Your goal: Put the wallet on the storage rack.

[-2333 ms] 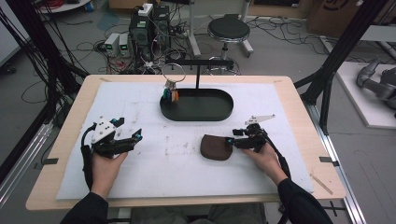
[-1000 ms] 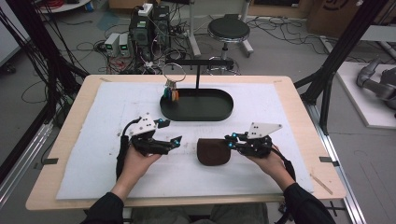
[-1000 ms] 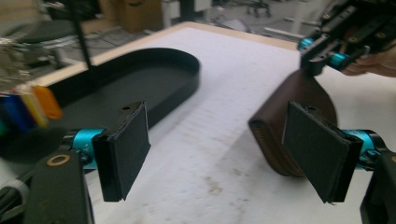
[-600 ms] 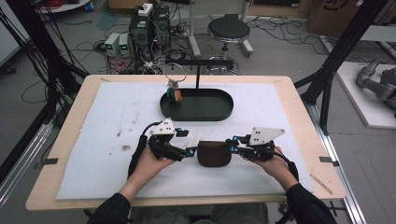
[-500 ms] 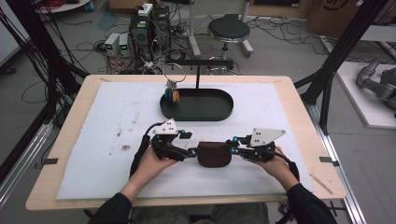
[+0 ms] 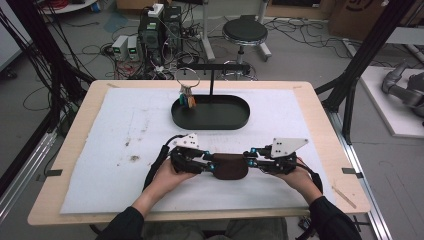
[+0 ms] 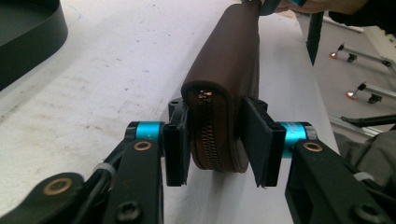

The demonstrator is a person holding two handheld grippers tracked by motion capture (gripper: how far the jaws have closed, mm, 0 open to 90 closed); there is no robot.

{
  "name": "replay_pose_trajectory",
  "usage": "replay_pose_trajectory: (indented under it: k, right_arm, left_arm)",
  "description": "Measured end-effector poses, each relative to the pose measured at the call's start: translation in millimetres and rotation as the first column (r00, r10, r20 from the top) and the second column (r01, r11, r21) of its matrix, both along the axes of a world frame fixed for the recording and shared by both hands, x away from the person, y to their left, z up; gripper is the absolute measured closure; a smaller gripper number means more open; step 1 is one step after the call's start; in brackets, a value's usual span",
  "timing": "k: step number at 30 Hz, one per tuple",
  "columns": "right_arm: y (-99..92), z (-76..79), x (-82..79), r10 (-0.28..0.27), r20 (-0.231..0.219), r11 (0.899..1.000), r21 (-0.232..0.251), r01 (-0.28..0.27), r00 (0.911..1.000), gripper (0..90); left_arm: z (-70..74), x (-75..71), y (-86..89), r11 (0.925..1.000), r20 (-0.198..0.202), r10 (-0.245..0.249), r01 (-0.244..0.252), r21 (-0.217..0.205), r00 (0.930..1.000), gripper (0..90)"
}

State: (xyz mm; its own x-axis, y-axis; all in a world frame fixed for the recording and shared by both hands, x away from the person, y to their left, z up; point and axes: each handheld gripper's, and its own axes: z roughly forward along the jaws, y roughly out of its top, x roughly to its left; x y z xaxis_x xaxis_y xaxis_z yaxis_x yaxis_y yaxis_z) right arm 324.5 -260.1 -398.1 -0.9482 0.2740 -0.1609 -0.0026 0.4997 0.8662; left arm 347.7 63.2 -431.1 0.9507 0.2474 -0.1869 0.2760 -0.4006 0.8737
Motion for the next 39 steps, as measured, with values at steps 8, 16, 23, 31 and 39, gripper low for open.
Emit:
replay_pose_trajectory:
  k: [8,16,23,31,39]
  right_arm:
    - [-2.7,-1.0,6.1,-0.034,-0.079,0.998,0.052,0.039,0.9963,56.5]
    - [-8.1,-3.8,17.1,-0.032,-0.215,0.991,0.118,0.059,0.9761,37.9]
    - [-3.1,-5.7,17.6,0.061,-0.268,0.988,0.156,-0.019,0.9614,44.3]
    - [3.8,-5.5,15.2,0.116,-0.275,0.982,0.176,-0.069,0.9544,61.0]
    - [3.7,-4.2,14.0,0.126,-0.253,0.98,0.18,-0.082,0.9593,68.1]
  left_arm:
    - [5.4,-2.9,6.5,0.9994,0.026,-0.001,0.002,-0.034,0.9997,68.4]
    - [15.3,-8.8,13.7,0.9894,0.07,-0.043,0.052,-0.136,0.9966,69.5]
    - [23.5,-11.0,21.5,0.978,0.097,-0.05,0.068,-0.197,0.9941,69.5]
    - [26.3,-12.0,23.0,0.9749,0.107,-0.068,0.089,-0.204,0.992,69.4]
    - [28.1,-13.1,23.9,0.9772,0.117,-0.052,0.075,-0.199,0.9918,66.5]
